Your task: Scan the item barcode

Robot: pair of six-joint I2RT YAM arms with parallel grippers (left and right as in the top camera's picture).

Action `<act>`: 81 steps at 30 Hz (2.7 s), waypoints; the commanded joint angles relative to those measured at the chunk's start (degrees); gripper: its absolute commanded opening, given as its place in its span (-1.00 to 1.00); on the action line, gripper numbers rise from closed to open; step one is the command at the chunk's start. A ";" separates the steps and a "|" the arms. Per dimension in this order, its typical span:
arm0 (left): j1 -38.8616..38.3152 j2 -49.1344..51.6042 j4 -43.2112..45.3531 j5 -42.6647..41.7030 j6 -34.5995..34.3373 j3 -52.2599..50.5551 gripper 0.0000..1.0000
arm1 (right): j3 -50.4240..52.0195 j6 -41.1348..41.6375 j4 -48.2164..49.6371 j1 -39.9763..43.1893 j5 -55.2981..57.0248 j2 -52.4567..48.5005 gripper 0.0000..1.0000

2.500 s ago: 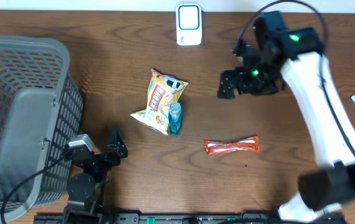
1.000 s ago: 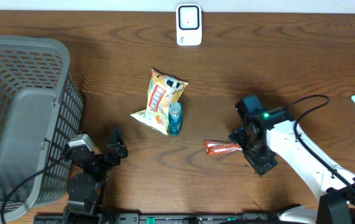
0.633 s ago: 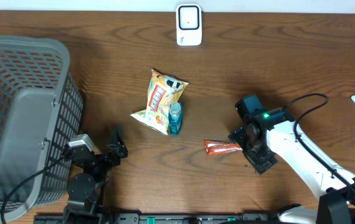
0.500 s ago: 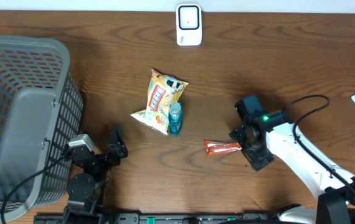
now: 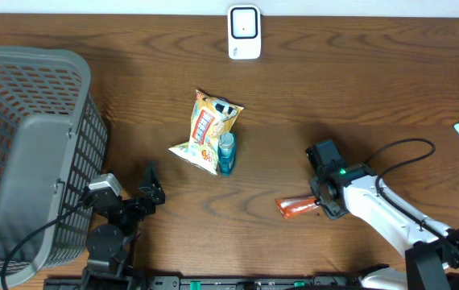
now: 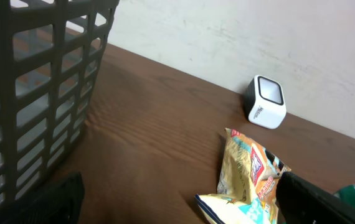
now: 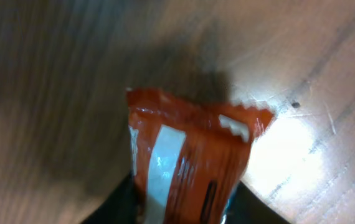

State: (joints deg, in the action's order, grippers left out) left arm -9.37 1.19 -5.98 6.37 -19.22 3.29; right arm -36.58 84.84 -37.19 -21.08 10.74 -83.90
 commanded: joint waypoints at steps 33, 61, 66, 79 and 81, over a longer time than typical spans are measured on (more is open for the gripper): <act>0.24 -0.17 -1.20 0.74 0.72 -1.31 0.96 | 1.64 -67.25 35.91 0.37 -22.05 10.56 -0.98; 0.24 -0.17 -1.20 0.74 0.72 -1.31 0.96 | -9.31 -80.56 17.62 3.41 -28.87 1.51 -0.31; 0.24 -0.17 -1.20 0.74 0.70 -1.31 0.96 | -9.42 -77.99 17.33 -4.61 -13.81 1.49 -0.35; 0.24 -0.17 -1.20 0.74 0.72 -1.31 0.96 | -9.92 -73.50 22.40 -10.58 -3.10 -10.32 -0.30; 0.24 -0.17 -1.20 0.74 0.70 -1.31 0.95 | -9.94 -71.28 22.21 -10.56 0.35 -12.50 -0.30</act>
State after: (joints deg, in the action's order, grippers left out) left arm -9.39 1.19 -5.98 6.37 -19.22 3.29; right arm -45.21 10.04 -15.07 -31.46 6.00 -94.08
